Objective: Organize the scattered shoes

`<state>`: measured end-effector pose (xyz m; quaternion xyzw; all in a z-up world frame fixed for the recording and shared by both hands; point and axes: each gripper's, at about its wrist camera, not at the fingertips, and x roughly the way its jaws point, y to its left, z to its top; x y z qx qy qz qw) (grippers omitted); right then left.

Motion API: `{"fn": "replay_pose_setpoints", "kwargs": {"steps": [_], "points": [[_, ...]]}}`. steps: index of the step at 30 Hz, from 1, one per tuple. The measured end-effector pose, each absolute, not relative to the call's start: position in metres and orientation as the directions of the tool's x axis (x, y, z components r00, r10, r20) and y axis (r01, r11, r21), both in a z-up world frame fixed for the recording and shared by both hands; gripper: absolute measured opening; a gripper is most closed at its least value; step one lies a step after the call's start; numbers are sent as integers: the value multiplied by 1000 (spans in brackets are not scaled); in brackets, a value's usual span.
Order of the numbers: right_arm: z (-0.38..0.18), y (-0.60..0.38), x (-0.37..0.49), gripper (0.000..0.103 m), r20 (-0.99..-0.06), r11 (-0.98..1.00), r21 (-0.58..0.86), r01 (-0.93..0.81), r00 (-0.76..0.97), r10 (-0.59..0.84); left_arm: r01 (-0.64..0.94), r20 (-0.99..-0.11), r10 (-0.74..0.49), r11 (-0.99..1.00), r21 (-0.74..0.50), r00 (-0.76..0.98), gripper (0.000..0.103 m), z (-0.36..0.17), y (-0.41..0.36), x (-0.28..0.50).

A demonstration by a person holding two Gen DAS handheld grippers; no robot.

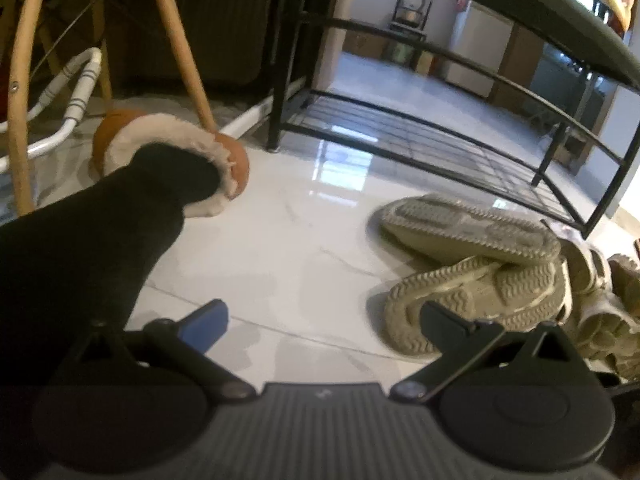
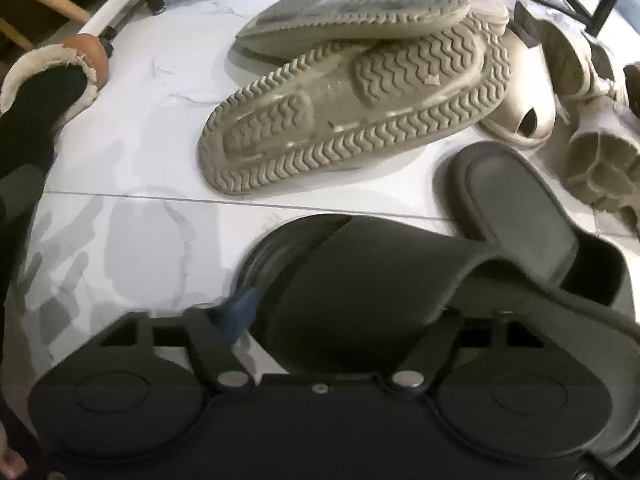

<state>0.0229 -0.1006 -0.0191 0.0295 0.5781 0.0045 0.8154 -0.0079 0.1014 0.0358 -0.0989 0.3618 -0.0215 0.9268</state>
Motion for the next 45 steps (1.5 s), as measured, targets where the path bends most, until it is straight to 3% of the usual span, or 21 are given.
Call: {"fn": "replay_pose_setpoints", "kwargs": {"steps": [3, 8, 18, 19, 20, 21, 23, 28, 32, 36, 39, 45], "points": [[-8, -112, 16, 45, -938, 988, 150, -43, 310, 156, -33, -673, -108, 981, -193, 731, 102, 34, 101, -6], [11, -105, 6, 30, -940, 955, 123, -271, 277, 199, -28, -672, -107, 982, -188, 733, 102, 33, 101, -6], [33, -51, -22, 31, -977, 586, 55, -808, 77, 197, -26, -689, -104, 984, -175, 718, 102, 29, 100, -5], [30, -45, -24, 35, -980, 553, 32, -833, 82, 180, -28, -690, -102, 984, -174, 716, 102, 29, 100, -5], [23, -36, -26, 47, -983, 506, -30, -862, 119, 143, -31, -692, -99, 984, -174, 715, 102, 28, 101, -5], [19, -31, -26, 73, -977, 499, -105, -861, 182, 108, -37, -694, -96, 984, -174, 714, 102, 28, 101, -5], [18, -27, -23, 94, -956, 510, -206, -835, 283, 78, -49, -696, -88, 983, -175, 712, 102, 28, 103, -4], [38, -48, -7, 96, -924, 729, -124, -673, 346, 163, -63, -699, -83, 982, -180, 710, 102, 27, 105, -3], [55, -101, -9, 98, -846, 920, 104, -377, 452, 281, -54, -703, -82, 984, -170, 707, 102, 28, 103, -3], [49, -149, -27, 98, -764, 923, 363, -125, 527, 372, -70, -716, -70, 984, -164, 694, 102, 26, 104, -1], [44, -161, -40, 98, -737, 916, 399, -32, 583, 342, -85, -728, -50, 985, -148, 683, 102, 24, 105, 0], [52, -150, -51, 99, -722, 975, 217, 45, 680, 129, -126, -732, -6, 984, -126, 682, 102, 23, 109, 1]]}}
